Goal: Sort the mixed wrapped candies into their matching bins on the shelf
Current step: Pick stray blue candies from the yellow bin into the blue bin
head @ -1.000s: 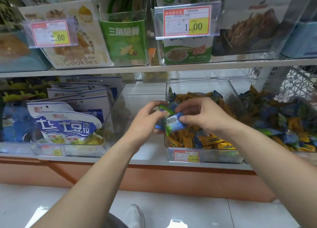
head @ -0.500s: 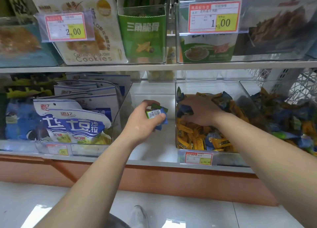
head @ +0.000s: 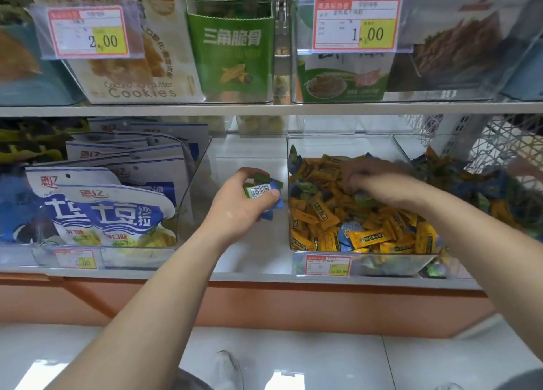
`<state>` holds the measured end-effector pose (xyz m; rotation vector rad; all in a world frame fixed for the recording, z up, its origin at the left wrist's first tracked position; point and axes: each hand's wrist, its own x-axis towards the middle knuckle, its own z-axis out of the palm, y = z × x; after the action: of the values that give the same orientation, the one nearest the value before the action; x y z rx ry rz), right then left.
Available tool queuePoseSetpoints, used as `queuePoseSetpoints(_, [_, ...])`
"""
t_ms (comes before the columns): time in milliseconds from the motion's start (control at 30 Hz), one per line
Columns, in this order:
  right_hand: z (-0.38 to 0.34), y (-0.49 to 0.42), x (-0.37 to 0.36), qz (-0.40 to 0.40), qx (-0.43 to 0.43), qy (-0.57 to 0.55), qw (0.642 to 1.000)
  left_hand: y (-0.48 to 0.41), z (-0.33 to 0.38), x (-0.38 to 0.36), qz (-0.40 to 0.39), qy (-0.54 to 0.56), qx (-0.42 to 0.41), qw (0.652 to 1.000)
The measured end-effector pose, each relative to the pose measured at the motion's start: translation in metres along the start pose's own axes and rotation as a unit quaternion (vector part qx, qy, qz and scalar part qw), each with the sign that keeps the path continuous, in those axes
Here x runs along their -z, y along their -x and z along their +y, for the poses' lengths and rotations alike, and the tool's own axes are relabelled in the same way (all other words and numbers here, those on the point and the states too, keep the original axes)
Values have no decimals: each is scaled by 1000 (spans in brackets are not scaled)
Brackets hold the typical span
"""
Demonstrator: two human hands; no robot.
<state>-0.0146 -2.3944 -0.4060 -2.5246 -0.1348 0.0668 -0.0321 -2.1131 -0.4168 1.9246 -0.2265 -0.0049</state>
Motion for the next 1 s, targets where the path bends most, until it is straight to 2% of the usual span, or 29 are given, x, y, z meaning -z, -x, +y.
queuePoseSetpoints(100, [9, 15, -10, -58, 49, 116, 990, 0, 6, -9, -10, -10, -20, 1000])
queuePoseSetpoints(233, [15, 17, -20, -75, 46, 231, 969, 1, 14, -21, -23, -27, -40, 999])
queuePoseSetpoints(533, [11, 19, -27, -105, 58, 296, 948, 3, 27, -41, -21, -47, -42, 998])
queuePoseSetpoints(733, [18, 25, -15, -60, 87, 186, 977, 6, 31, -50, -21, -57, -41, 997])
queuePoseSetpoints(833, [23, 28, -3, 41, 88, 56, 994, 5, 32, -55, -19, -63, -40, 997])
queuePoseSetpoints(933, [34, 38, 16, 140, 78, -77, 984, 5, 36, -67, -24, -60, -50, 997])
queuePoseSetpoints(1000, [50, 50, 32, 179, 69, -105, 976, 6, 45, -85, -40, -28, -66, 997])
